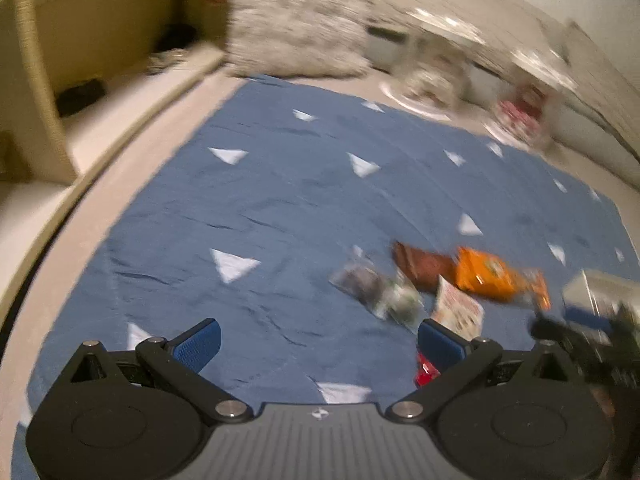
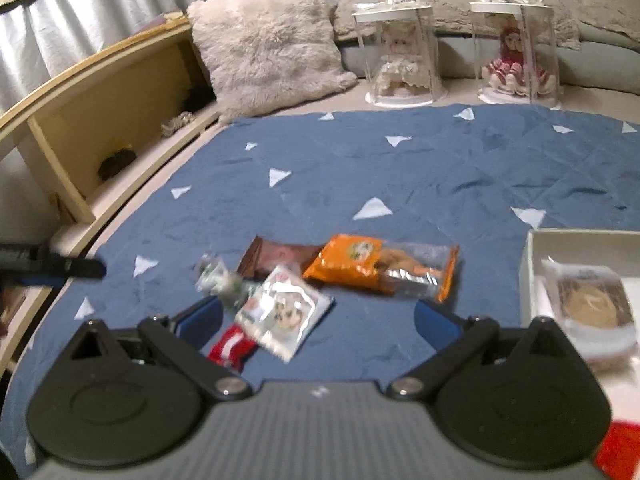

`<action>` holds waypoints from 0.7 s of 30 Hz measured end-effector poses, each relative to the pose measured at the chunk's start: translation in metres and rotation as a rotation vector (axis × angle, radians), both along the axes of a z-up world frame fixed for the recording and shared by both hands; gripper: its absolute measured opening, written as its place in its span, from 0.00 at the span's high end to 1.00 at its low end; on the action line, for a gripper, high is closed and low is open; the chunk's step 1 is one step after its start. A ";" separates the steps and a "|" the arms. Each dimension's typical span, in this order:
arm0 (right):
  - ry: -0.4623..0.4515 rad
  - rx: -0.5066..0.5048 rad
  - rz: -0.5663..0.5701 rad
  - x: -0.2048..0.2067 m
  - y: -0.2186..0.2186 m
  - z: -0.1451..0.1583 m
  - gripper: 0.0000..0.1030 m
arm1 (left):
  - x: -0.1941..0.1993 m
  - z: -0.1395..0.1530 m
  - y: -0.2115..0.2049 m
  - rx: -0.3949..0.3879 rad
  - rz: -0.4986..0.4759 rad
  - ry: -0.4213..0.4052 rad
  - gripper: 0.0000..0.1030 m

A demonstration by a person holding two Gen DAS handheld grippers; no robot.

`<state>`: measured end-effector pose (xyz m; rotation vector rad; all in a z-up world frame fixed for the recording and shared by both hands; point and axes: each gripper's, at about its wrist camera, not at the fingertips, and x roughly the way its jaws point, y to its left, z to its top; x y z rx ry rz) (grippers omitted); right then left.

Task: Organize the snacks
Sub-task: 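Grasp the red-white candy with the left tool while the right tool grasps the white printed packet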

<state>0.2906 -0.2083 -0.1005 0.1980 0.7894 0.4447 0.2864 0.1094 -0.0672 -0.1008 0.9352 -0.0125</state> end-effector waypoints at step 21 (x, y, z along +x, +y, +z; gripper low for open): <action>-0.132 -0.327 0.651 0.053 0.060 -0.034 0.01 | -0.009 -0.087 -0.072 0.162 -0.525 0.081 0.00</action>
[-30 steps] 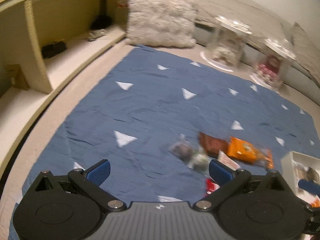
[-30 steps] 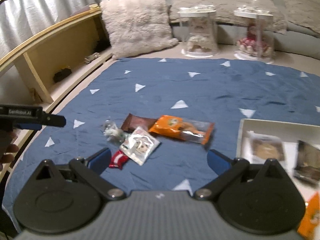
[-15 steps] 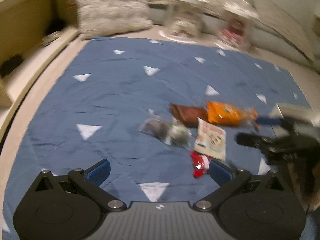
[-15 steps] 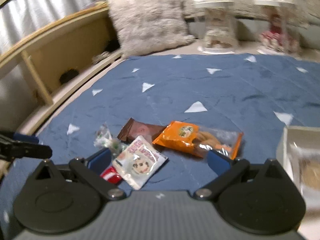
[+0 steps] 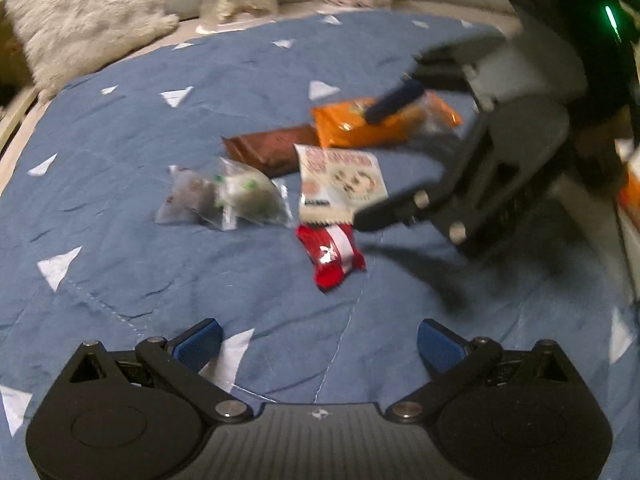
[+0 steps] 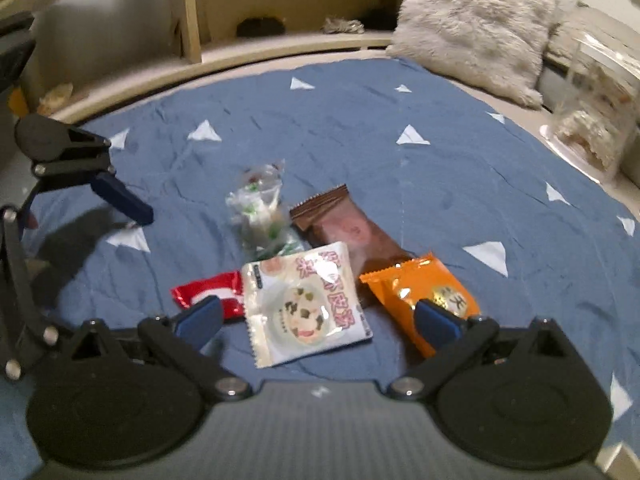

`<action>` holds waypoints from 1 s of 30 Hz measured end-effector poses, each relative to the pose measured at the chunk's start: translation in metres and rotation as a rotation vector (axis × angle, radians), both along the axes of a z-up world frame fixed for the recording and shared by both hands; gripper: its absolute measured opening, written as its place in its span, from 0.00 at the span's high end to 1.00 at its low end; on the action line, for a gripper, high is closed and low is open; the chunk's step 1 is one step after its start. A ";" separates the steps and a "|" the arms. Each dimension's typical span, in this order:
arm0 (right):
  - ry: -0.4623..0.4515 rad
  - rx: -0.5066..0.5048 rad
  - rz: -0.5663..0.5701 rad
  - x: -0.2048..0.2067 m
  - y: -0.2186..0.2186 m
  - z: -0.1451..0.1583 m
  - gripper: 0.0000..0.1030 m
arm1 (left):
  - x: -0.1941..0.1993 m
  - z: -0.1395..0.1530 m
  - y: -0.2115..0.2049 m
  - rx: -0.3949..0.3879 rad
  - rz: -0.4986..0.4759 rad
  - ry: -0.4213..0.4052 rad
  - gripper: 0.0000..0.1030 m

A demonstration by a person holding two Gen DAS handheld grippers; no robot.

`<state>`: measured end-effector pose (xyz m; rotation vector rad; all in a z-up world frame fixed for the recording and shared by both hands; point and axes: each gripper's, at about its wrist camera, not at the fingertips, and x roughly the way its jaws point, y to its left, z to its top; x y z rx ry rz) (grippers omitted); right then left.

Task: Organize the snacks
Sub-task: 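Grasp the red-white candy with the left tool while the right tool grasps the white printed packet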

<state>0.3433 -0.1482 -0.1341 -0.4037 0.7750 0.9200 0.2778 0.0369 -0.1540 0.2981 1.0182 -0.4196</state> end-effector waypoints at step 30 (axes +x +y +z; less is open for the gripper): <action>0.020 -0.108 -0.018 0.006 -0.015 0.018 0.33 | 0.044 0.011 -0.005 -0.227 0.333 0.125 0.53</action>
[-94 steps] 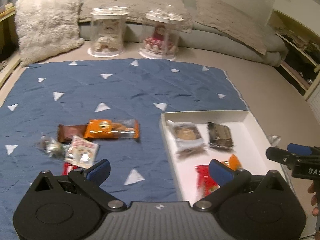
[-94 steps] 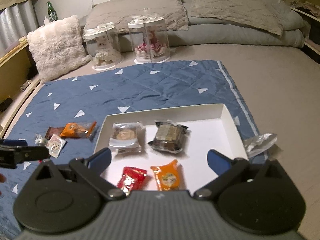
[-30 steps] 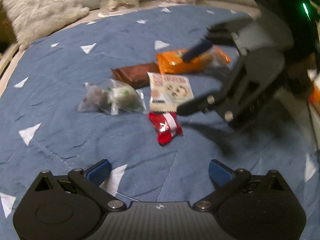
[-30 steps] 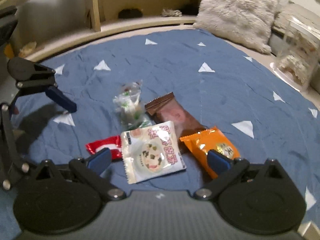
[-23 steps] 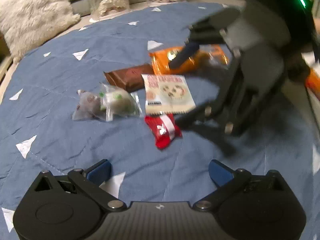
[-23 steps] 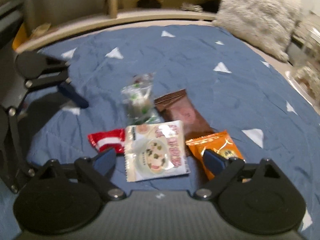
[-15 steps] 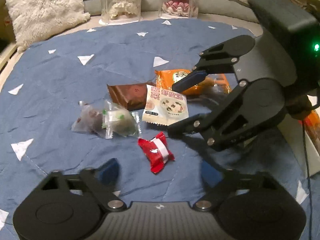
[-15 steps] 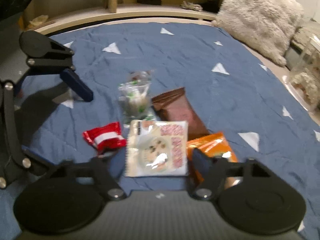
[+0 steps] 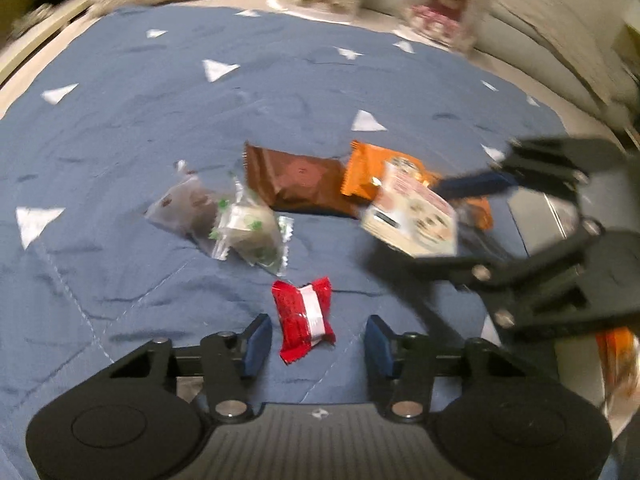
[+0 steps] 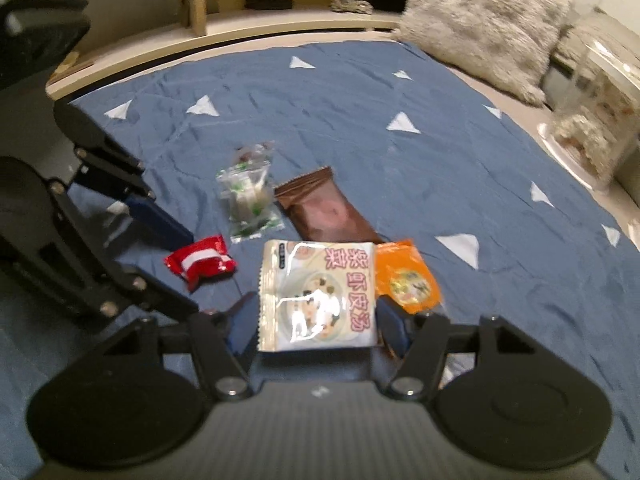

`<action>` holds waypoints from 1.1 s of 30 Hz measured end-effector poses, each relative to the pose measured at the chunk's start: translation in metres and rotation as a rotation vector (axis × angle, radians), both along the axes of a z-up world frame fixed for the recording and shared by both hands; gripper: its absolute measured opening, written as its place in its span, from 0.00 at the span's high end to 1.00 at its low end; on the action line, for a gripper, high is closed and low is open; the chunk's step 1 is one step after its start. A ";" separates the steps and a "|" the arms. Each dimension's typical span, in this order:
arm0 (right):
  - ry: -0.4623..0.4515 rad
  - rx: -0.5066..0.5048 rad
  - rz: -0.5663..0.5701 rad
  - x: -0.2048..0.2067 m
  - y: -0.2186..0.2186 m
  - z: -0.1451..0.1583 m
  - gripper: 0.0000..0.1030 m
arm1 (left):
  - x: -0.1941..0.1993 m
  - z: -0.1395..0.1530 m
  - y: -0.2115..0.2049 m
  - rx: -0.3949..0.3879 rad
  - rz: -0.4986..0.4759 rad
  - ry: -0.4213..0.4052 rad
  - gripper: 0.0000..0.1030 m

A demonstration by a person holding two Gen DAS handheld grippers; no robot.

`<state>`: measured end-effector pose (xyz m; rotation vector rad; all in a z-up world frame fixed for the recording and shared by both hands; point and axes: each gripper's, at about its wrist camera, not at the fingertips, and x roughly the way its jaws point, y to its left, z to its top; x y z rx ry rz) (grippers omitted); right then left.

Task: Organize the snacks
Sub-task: 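Grasp the red-white candy with the left tool while the right tool grasps the white printed packet, then carry the red candy and white packet over the white box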

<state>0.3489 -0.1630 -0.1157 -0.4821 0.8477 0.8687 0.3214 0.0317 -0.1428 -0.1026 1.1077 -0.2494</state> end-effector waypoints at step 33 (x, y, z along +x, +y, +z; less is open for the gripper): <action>0.101 -0.076 -0.134 -0.027 0.002 -0.019 0.37 | -0.001 0.012 -0.023 0.116 0.061 -0.023 0.72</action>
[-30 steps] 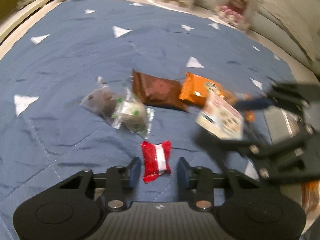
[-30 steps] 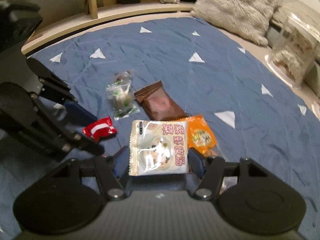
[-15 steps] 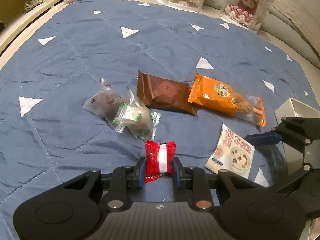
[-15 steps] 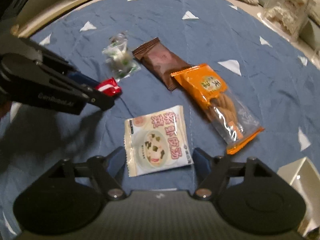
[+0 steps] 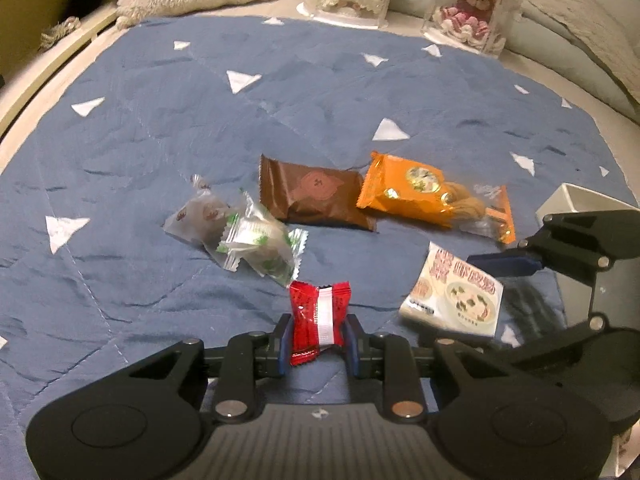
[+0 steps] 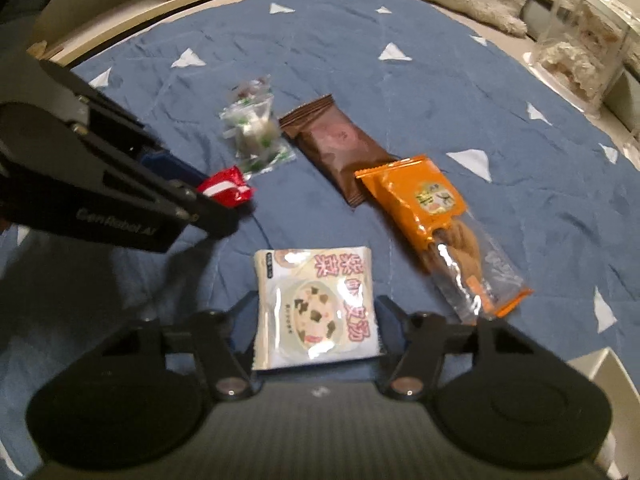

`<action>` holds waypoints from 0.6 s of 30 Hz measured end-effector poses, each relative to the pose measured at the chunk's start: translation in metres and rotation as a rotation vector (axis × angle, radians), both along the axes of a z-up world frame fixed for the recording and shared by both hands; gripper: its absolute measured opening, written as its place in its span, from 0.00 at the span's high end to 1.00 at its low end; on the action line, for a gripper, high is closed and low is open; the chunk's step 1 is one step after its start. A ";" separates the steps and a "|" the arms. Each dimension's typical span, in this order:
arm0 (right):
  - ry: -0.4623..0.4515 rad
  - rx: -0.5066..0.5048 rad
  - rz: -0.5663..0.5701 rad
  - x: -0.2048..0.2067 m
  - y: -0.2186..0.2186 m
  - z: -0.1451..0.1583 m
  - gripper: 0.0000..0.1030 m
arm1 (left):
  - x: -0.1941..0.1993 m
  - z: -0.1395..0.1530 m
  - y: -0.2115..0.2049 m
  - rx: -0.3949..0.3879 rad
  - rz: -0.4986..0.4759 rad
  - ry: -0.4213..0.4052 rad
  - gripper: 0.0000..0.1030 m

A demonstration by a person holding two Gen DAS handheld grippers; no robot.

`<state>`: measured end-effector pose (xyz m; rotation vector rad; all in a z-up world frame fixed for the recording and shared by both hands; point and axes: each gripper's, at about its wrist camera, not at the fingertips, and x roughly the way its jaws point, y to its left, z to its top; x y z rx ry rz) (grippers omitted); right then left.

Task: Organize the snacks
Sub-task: 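Carry the red candy and white packet over the white box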

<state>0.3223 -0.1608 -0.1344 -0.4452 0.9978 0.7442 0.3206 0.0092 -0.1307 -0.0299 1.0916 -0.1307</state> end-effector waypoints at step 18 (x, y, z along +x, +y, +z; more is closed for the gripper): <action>-0.066 0.134 -0.282 -0.035 -0.054 0.078 0.37 | -0.047 0.073 -0.011 -0.022 -0.044 -0.166 0.72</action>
